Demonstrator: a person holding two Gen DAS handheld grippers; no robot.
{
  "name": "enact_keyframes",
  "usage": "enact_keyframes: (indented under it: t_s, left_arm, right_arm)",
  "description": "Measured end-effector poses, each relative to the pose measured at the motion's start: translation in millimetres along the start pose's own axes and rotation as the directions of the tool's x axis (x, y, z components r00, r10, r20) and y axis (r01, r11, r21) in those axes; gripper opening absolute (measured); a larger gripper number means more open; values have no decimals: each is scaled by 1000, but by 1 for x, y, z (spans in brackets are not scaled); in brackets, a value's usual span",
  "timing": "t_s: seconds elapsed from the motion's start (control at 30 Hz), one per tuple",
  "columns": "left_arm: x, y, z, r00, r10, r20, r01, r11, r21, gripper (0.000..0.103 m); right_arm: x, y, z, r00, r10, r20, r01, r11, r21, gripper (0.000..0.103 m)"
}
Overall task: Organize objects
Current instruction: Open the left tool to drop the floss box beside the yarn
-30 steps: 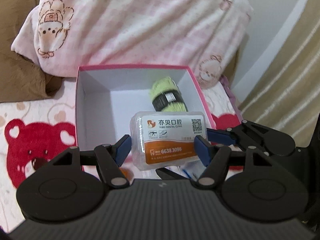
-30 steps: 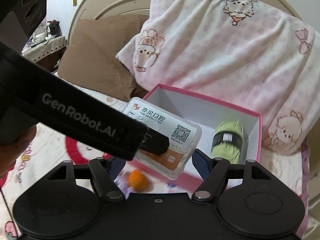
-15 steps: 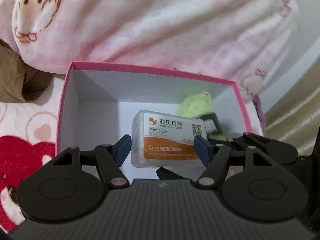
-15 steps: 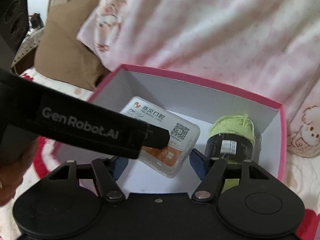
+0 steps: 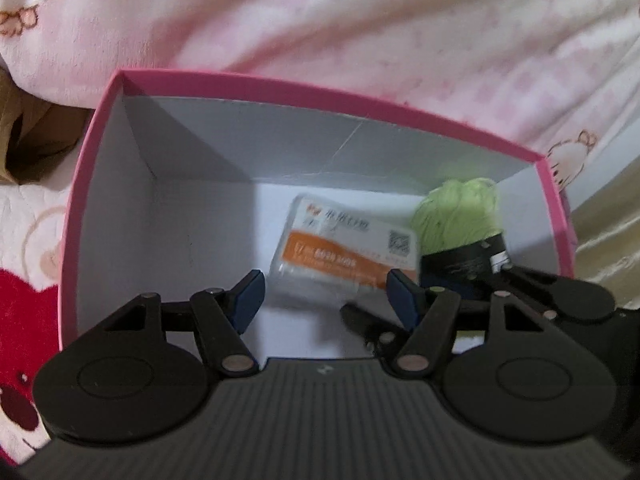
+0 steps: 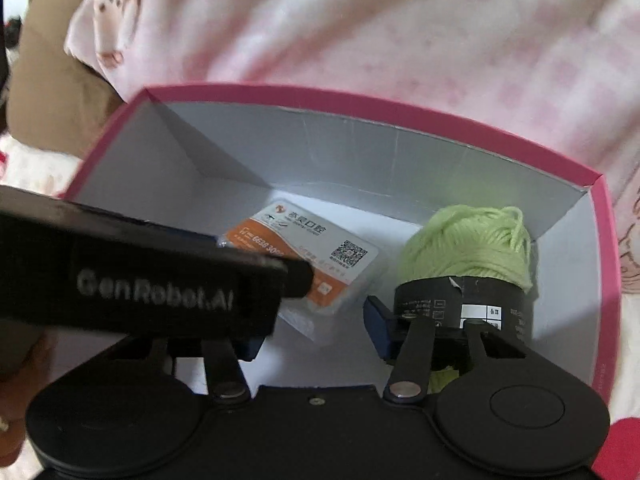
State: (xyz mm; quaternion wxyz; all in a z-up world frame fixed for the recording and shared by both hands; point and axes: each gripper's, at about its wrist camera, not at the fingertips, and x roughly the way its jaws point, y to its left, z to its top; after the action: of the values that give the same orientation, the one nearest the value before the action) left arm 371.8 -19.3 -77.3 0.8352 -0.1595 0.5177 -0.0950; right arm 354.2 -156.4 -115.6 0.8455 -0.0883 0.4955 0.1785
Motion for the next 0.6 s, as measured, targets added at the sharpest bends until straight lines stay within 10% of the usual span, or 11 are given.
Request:
enact_keyframes:
  t_s: [0.27,0.6]
  left_arm:
    - [10,-2,0,999,-41,-7,40,995,-97,46]
    - [34,-32,-10,994,-110,-27,107,989,-101,41]
  right_arm:
    - [-8,5,-9,990,-131,44,131,991,1,47]
    - [-48,1,-40,997,-5,74,10,998,-57,48]
